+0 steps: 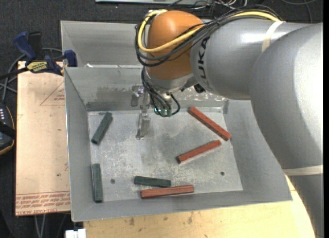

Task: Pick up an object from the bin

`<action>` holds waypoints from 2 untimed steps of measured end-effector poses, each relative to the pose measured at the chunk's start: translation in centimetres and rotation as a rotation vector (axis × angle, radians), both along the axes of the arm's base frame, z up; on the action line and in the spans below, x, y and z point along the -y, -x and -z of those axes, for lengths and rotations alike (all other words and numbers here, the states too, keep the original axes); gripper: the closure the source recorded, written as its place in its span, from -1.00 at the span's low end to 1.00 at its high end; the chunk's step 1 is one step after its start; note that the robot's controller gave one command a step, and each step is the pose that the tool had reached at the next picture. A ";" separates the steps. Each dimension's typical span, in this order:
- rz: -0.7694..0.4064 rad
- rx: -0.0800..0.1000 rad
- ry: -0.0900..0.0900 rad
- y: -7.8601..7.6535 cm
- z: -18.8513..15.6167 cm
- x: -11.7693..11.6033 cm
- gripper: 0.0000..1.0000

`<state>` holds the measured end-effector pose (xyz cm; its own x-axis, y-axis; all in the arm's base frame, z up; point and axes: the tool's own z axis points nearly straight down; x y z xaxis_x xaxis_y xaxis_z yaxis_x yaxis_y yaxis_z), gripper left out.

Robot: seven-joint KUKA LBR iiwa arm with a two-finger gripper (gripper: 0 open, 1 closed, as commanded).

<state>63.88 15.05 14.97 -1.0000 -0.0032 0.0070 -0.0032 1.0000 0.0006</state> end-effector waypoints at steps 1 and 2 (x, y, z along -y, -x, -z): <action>-0.068 0.008 -0.004 -1.5 7.6 -7.4 -1.00; -0.267 0.012 -0.001 0.5 1.6 -3.6 -1.00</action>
Offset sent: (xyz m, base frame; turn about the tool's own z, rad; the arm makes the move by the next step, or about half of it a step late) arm 0.0164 0.0689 -0.0711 -0.0591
